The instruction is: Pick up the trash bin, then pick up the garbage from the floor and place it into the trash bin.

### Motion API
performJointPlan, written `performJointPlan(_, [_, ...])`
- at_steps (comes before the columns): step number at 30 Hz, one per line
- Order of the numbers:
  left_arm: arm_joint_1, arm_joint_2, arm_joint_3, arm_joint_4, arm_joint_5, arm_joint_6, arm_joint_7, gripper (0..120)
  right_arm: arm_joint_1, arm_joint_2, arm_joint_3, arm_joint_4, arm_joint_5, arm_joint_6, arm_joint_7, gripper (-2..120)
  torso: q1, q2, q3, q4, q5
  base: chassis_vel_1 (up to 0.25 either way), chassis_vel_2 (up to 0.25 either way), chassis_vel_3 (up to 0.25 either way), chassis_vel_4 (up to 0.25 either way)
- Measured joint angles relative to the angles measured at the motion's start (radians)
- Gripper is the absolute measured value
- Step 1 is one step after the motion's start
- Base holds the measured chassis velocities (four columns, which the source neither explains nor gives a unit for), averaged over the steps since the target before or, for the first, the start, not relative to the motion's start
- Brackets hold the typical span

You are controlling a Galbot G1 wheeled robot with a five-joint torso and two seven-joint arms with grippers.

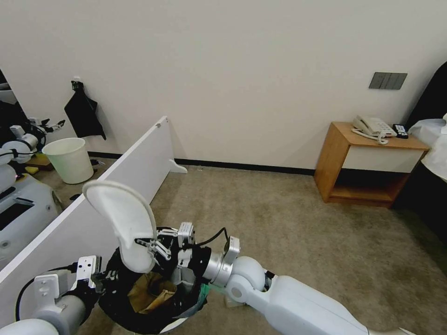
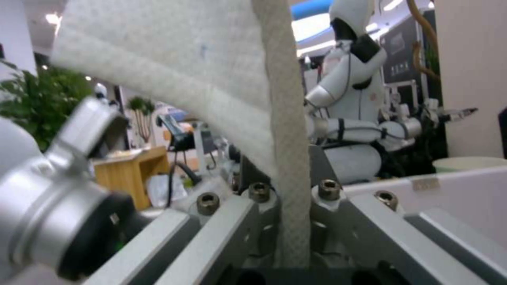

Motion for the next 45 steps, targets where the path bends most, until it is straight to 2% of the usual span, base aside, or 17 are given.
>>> performJointPlan(28, [0.011, 0.004, 0.002, -0.016, -0.005, 0.0, 0.0, 2, -0.021, -0.014, 0.019, -0.069, -0.041, -0.006, 0.003, 1, 0.0, 0.0, 0.0, 0.0, 0.0001, 0.0, 0.0, 0.0, 0.0])
performJointPlan(30, [0.013, 0.004, 0.002, -0.02, -0.006, 0.0, 0.0, 2, -0.023, -0.016, 0.02, -0.075, -0.047, -0.006, 0.013, 9, 0.0, 0.0, 0.0, 0.0001, 0.0001, 0.0, 0.0, 0.0, 0.0])
performJointPlan(31, [0.013, 0.004, 0.002, -0.02, -0.006, 0.0, 0.0, 2, -0.023, -0.016, 0.02, -0.075, -0.047, -0.006, 0.013, 9, 0.0, 0.0, 0.0, 0.0001, 0.0001, 0.0, 0.0, 0.0, 0.0])
performJointPlan(33, [0.014, 0.004, 0.002, -0.021, -0.006, 0.0, 0.0, 2, -0.025, -0.021, 0.024, -0.077, -0.049, -0.006, 0.015, 19, 0.0, 0.0, 0.0, 0.0001, 0.0001, 0.0, 0.0, 0.0, 0.0])
performJointPlan(34, [0.014, 0.004, 0.002, -0.021, -0.006, 0.0, 0.0, 2, -0.025, -0.021, 0.024, -0.077, -0.049, -0.006, 0.015, 19, 0.0, 0.0, 0.0, 0.0001, 0.0001, 0.0, 0.0, 0.0, 0.0])
performJointPlan(36, [0.014, 0.005, 0.002, -0.022, -0.007, 0.0, -0.001, 2, -0.027, -0.03, 0.027, -0.073, -0.045, -0.007, 0.015, 30, 0.0, 0.0, 0.0, 0.0, 0.0001, 0.0, 0.0, 0.0, 0.0])
performJointPlan(37, [0.014, 0.005, 0.002, -0.022, -0.007, 0.0, -0.001, 2, -0.027, -0.03, 0.027, -0.073, -0.045, -0.007, 0.015, 30, 0.0, 0.0, 0.0, 0.0, 0.0001, 0.0, 0.0, 0.0, 0.0])
performJointPlan(39, [0.013, 0.007, 0.002, -0.023, -0.009, 0.0, -0.001, 2, -0.027, -0.036, 0.027, -0.072, -0.044, -0.008, 0.015, 41, 0.0, 0.0, 0.0, 0.0, 0.0001, 0.0, 0.0, 0.0, 0.0])
performJointPlan(40, [0.013, 0.007, 0.002, -0.023, -0.009, 0.0, -0.001, 2, -0.027, -0.036, 0.027, -0.072, -0.044, -0.008, 0.015, 41, 0.0, 0.0, 0.0, 0.0, 0.0001, 0.0, 0.0, 0.0, 0.0])
performJointPlan(44, [0.012, 0.01, 0.0, -0.023, -0.01, 0.0, -0.002, 2, -0.029, -0.049, 0.024, -0.065, -0.043, -0.016, 0.015, 59, 0.0, 0.0, 0.0, 0.0001, 0.0001, 0.0, 0.0, 0.0, 0.0])
performJointPlan(45, [0.012, 0.01, 0.0, -0.023, -0.01, 0.0, -0.002, 2, -0.029, -0.049, 0.024, -0.065, -0.043, -0.016, 0.015, 59, 0.0, 0.0, 0.0, 0.0001, 0.0001, 0.0, 0.0, 0.0, 0.0])
